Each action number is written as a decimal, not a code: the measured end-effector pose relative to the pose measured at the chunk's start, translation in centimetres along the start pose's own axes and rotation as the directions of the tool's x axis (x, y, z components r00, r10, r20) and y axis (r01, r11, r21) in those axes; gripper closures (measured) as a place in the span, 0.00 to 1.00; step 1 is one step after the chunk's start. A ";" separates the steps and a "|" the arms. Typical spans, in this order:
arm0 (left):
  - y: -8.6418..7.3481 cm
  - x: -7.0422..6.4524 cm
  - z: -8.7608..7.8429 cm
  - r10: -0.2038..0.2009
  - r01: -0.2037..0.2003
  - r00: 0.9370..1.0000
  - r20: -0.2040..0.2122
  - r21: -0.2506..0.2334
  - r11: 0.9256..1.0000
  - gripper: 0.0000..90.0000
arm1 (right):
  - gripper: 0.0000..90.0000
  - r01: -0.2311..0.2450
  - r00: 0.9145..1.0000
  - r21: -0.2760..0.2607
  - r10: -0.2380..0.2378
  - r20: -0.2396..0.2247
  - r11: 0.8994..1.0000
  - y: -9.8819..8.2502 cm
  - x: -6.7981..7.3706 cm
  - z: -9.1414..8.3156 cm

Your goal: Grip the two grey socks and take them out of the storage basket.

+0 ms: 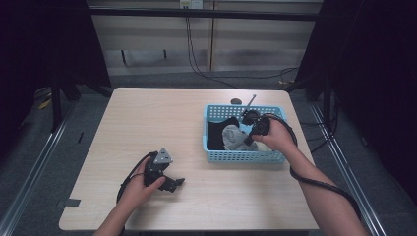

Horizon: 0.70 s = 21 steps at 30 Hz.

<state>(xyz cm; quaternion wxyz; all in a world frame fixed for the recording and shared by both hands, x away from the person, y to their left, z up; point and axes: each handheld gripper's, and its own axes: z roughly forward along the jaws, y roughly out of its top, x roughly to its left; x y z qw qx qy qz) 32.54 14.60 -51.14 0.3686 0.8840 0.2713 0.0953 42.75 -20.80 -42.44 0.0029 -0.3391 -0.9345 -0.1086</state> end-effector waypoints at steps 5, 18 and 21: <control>0.0 0.0 0.0 0.000 0.000 1.000 -0.001 -0.001 1.000 0.00 | 0.96 -0.001 1.000 -0.033 0.001 0.002 0.999 -0.1 0.2 -2.1; 0.0 0.0 0.0 0.003 -0.003 1.000 -0.001 -0.001 1.000 0.00 | 0.96 0.000 1.000 -0.097 0.001 0.008 0.995 -0.5 0.2 -7.0; 0.0 0.0 0.0 0.004 -0.004 1.000 -0.001 -0.001 1.000 0.00 | 0.96 0.011 1.000 -0.105 -0.011 0.002 0.994 -0.6 0.6 -7.5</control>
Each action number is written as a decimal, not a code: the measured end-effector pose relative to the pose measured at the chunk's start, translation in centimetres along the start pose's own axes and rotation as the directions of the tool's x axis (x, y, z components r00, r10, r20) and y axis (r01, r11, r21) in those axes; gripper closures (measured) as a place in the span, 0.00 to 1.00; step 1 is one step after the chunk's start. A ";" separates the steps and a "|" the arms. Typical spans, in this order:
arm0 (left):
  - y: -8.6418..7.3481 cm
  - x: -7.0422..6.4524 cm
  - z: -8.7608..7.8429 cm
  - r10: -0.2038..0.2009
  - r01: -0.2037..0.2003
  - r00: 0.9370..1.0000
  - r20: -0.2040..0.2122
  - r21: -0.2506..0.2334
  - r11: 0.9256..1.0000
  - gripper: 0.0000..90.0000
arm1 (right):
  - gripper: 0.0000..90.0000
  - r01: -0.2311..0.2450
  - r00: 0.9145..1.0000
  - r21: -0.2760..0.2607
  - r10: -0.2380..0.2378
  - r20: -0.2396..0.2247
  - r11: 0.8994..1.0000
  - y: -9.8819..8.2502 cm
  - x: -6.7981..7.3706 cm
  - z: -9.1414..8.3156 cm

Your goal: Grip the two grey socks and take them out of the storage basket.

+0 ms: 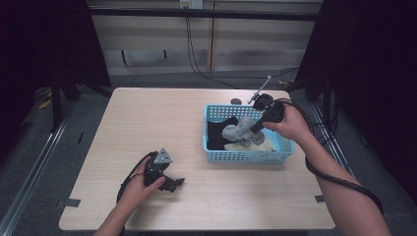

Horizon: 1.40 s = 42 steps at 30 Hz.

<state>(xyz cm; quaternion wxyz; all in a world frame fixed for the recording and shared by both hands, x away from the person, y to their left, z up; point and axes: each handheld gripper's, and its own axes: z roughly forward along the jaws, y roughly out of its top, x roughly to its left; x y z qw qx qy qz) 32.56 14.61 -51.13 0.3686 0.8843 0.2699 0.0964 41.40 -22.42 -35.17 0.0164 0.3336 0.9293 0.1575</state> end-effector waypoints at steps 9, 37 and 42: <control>0.0 0.0 0.0 0.000 0.000 1.000 0.000 0.000 1.000 0.00 | 0.96 0.053 0.998 -0.013 -0.054 -0.025 0.998 -0.2 2.2 -1.1; 0.0 0.0 0.0 0.006 -0.006 1.000 0.002 0.009 1.000 0.00 | 0.96 0.276 0.950 -0.046 -0.280 -0.139 0.960 -1.2 11.2 0.3; 0.0 0.0 0.0 0.007 -0.007 1.000 0.002 0.009 1.000 0.00 | 0.95 0.296 0.942 -0.020 -0.296 -0.157 0.955 -1.0 12.1 2.1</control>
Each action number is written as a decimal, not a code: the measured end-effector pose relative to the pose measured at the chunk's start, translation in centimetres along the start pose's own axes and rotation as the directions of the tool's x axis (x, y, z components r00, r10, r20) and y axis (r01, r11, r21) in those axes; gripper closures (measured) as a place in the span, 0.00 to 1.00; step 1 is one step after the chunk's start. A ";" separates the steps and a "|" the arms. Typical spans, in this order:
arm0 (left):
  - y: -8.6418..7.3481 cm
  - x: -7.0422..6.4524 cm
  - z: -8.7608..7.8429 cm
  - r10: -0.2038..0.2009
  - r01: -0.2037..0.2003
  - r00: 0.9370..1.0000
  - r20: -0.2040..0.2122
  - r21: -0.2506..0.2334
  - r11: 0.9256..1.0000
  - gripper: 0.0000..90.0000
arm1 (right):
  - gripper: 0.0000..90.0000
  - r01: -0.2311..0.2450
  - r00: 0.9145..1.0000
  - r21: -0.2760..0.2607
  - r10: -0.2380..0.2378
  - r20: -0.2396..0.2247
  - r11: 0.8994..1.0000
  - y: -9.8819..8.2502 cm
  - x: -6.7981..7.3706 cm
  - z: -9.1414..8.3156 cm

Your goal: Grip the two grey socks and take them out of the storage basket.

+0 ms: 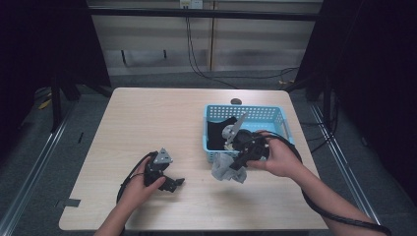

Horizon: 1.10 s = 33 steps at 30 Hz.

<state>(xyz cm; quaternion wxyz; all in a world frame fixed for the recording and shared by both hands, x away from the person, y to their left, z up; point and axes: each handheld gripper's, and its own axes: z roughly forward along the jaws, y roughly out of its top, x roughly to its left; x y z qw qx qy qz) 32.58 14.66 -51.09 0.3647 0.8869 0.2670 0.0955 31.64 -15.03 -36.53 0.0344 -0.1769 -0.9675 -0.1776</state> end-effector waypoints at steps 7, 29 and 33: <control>0.0 0.0 0.0 0.000 0.000 1.000 0.000 0.000 1.000 0.00 | 0.95 0.025 0.999 0.031 -0.024 -0.029 0.999 0.4 0.3 2.4; 0.0 0.0 0.0 -0.001 0.001 1.000 0.000 -0.001 1.000 0.00 | 0.67 -0.011 1.000 0.045 0.012 -0.028 0.999 -0.4 0.0 3.2; 0.0 0.0 0.0 0.000 0.000 1.000 0.000 -0.001 1.000 0.00 | 0.63 -0.015 1.000 0.045 0.016 -0.016 0.999 -0.5 -0.2 3.0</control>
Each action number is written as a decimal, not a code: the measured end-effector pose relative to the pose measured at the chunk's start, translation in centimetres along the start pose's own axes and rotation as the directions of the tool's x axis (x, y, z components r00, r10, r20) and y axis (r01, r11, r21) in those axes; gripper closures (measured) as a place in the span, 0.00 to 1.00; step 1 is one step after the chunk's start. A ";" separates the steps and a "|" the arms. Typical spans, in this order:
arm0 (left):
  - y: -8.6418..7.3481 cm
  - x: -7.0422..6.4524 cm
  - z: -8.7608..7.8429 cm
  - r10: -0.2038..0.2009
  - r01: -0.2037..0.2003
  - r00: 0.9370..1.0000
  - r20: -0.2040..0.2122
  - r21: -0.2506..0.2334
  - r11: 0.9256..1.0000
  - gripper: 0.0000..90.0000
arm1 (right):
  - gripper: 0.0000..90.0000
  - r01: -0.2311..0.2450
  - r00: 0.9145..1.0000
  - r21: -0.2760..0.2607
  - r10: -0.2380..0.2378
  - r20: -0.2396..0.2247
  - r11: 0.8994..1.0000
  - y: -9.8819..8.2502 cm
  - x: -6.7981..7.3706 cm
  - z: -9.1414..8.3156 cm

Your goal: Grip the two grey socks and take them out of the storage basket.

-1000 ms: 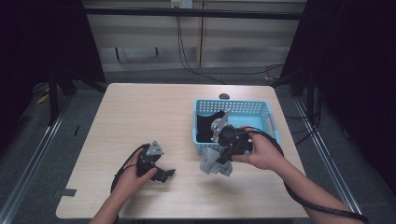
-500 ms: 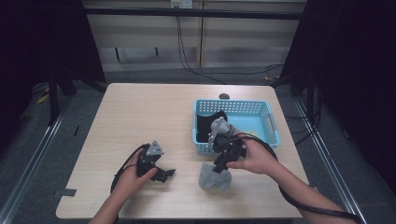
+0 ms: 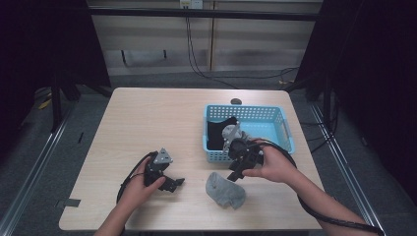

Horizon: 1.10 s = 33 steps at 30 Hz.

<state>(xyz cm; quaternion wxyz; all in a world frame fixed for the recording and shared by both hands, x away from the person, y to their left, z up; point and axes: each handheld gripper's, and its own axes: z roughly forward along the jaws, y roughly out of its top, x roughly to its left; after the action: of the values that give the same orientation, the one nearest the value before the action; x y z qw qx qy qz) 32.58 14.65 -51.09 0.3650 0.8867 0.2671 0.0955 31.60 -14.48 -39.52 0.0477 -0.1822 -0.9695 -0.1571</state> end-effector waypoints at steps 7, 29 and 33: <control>0.0 0.0 0.0 0.000 0.000 1.000 0.000 0.000 1.000 0.00 | 0.45 -0.019 0.999 -0.045 0.021 0.043 0.999 0.1 -0.7 -1.4; 0.0 0.0 0.0 -0.002 0.002 1.000 0.000 -0.001 1.000 0.00 | 0.32 -0.239 0.941 -0.140 0.265 0.211 0.961 -0.8 -9.7 -2.2; 0.0 0.0 0.0 -0.001 0.001 1.000 0.000 -0.001 1.000 0.00 | 0.32 -0.262 0.934 -0.129 0.285 0.218 0.957 -0.9 -10.8 -1.1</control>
<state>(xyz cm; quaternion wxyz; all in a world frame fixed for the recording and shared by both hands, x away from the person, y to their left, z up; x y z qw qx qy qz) 32.57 14.64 -51.10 0.3653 0.8864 0.2678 0.0954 41.31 -19.28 -40.38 -0.0545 -0.3346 -0.9246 -0.1736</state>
